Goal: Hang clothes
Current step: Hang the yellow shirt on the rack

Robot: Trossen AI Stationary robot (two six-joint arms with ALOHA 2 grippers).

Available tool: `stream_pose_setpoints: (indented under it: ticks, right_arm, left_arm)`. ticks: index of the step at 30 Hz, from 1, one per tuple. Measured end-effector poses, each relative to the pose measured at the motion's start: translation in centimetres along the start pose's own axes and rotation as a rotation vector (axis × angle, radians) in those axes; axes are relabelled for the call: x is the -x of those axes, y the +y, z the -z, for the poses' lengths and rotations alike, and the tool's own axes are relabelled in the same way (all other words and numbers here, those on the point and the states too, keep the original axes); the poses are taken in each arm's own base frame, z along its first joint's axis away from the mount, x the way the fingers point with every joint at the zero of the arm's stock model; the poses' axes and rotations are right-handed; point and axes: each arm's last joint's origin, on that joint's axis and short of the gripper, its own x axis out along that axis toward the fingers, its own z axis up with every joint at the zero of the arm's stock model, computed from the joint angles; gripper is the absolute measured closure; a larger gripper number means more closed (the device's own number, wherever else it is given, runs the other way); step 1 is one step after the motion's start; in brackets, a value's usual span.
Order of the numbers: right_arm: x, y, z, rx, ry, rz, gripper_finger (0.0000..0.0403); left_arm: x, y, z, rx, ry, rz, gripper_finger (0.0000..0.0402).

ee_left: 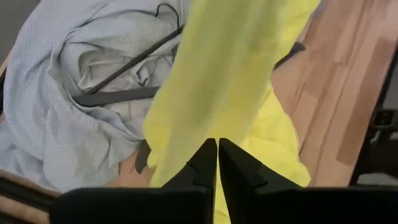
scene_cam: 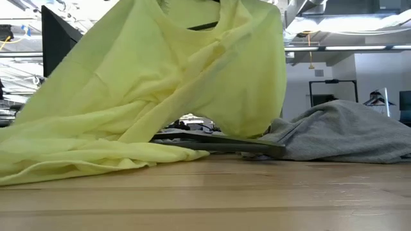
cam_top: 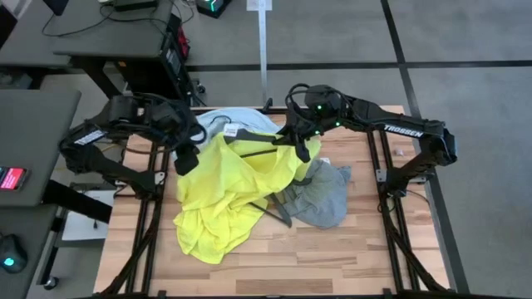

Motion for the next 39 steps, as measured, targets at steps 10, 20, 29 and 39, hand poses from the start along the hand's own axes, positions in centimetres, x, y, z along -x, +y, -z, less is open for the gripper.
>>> stream_pose_setpoints:
  ticks: [10, 20, 29, 39]
  right_arm:
    - [0.1, 0.0, -0.2, 0.008, -0.019, 0.001, 0.0367]
    - [0.1, 0.0, -0.2, -0.007, -0.022, 0.001, 0.0367]
    - [0.0, 0.3, -0.2, -0.015, -0.021, -0.006, 0.0367]
    - [0.0, 0.3, -0.2, -0.016, -0.021, -0.006, 0.0367]
  left_arm:
    - [0.3, 1.1, 2.5, 0.125, -0.165, -0.052, 0.0402]
    - [-0.8, 0.6, 1.2, 0.037, -0.222, 0.009, 0.0366]
    - [-1.6, 0.8, 0.6, -0.027, -0.222, -0.001, 0.0292]
    - [-3.1, 0.2, -0.4, -0.090, -0.179, 0.066, 0.0299]
